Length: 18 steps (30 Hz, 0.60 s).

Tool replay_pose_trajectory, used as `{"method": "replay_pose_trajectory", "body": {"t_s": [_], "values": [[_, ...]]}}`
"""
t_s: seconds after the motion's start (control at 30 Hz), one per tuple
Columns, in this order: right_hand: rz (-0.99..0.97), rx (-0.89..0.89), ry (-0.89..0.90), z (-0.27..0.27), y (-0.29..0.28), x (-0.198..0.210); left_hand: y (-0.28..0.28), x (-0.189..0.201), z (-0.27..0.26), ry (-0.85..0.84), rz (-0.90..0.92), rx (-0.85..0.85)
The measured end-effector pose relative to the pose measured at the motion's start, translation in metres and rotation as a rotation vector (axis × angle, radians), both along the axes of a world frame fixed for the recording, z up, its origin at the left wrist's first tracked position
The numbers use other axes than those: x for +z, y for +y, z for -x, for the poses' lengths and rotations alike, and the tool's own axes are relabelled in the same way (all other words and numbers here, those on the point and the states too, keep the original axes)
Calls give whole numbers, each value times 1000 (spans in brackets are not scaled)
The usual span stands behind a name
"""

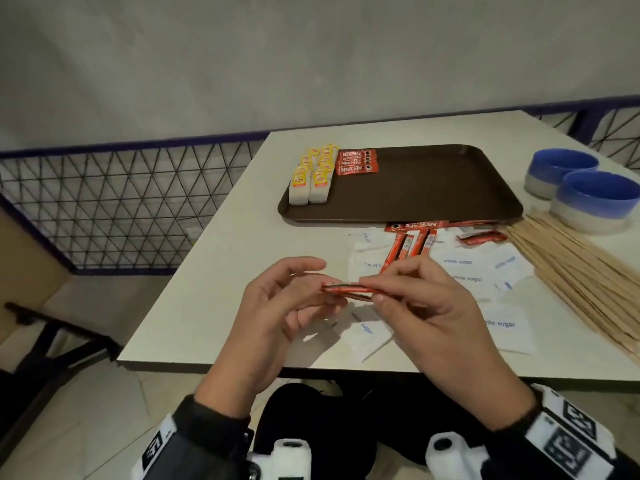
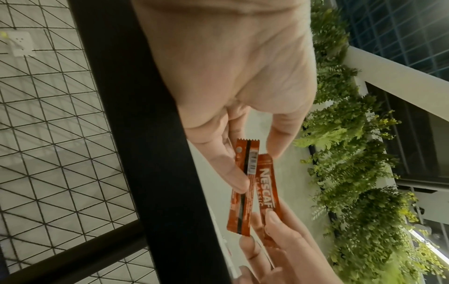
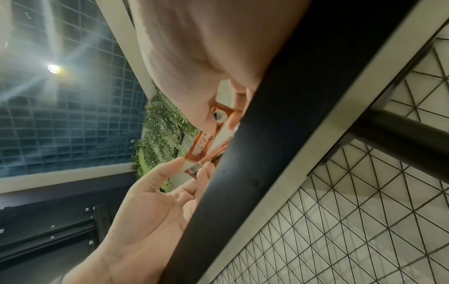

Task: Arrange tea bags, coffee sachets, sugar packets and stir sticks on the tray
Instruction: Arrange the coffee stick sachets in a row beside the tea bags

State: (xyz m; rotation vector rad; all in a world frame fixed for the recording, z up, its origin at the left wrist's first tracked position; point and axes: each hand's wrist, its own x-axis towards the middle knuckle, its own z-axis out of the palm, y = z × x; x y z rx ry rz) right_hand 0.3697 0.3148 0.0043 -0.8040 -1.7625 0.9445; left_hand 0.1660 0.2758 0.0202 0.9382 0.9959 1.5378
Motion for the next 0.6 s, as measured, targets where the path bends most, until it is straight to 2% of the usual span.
{"method": "replay_pose_trajectory", "body": {"t_s": [0.17,0.27,0.37,0.5,0.6], "values": [[-51,27,-78,3,-4,-1,2,-3,-2,86,8,78],[-3,30,-87,3,-8,2,0,-4,-2,103,-4,75],[62,-39,-114,3,-10,6,-4,-1,-3,139,-18,63],[178,14,-8,4,-7,2,-7,0,-4,260,-22,34],[222,11,52,5,-8,-1,-6,0,-5,280,-11,9]]}}
